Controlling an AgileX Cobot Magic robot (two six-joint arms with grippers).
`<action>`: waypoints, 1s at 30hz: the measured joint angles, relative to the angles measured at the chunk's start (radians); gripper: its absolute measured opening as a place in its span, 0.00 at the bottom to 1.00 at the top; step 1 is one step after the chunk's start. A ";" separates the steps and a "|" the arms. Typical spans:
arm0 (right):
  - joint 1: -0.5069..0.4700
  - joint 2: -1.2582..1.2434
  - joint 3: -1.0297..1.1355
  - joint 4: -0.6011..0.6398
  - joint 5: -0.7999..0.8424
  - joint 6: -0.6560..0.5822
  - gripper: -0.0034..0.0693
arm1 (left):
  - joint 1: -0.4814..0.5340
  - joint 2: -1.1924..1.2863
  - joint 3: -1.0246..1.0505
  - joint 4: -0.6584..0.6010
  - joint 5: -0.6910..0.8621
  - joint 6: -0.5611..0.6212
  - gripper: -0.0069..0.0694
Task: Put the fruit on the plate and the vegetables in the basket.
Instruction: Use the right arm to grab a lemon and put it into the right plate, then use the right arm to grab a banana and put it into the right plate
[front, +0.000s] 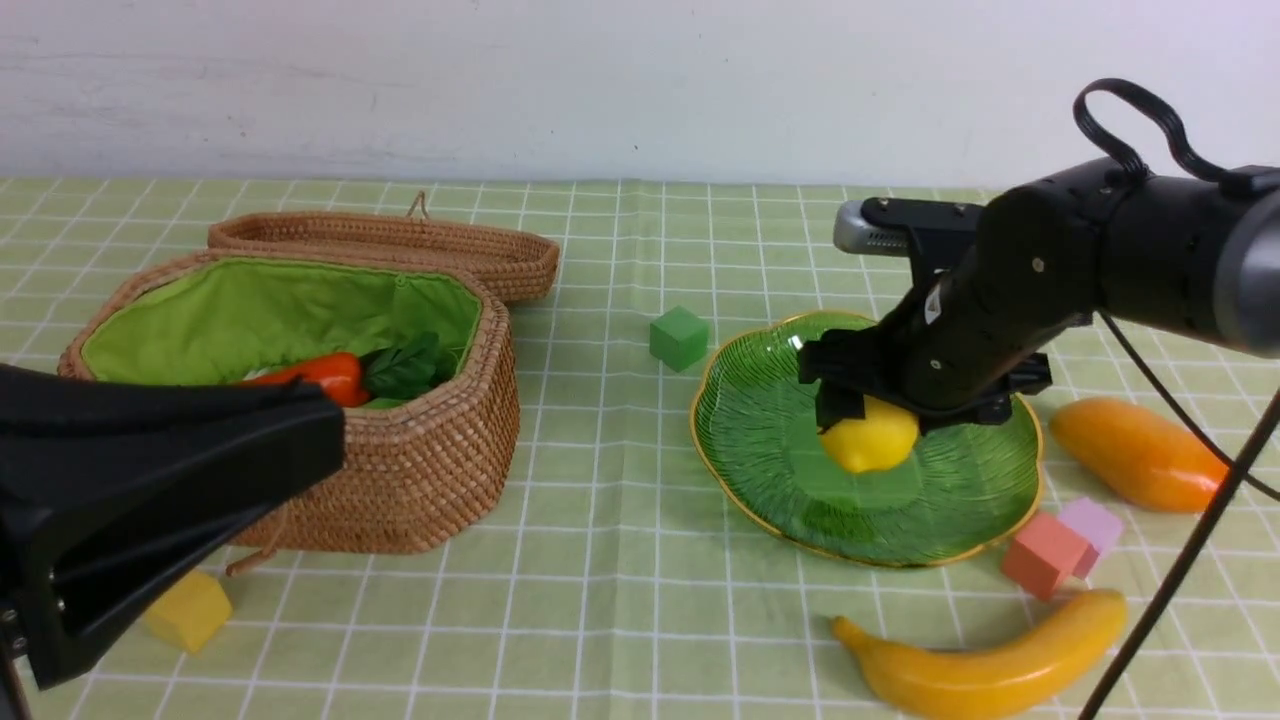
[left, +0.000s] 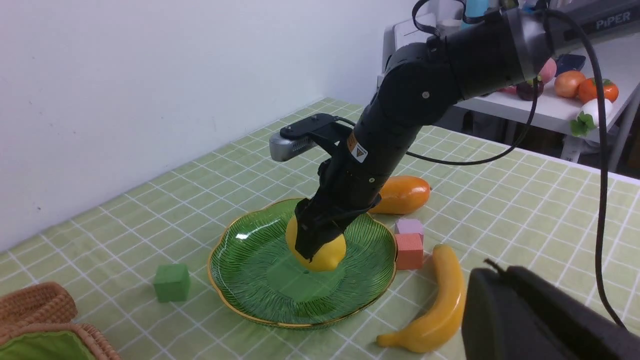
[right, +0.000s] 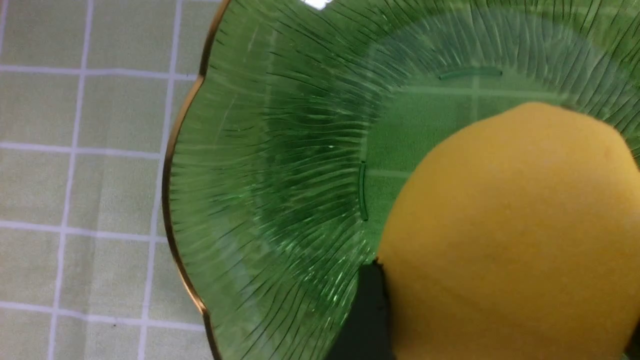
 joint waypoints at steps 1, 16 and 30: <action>0.000 0.000 0.000 0.000 0.000 0.000 0.88 | 0.000 0.000 0.000 0.000 0.000 0.000 0.07; 0.001 -0.249 -0.019 -0.033 0.274 -0.126 0.73 | 0.000 0.000 0.000 0.000 0.040 0.000 0.08; 0.001 -0.432 0.322 0.108 0.475 -0.878 0.39 | 0.000 0.000 0.000 -0.014 0.257 0.119 0.09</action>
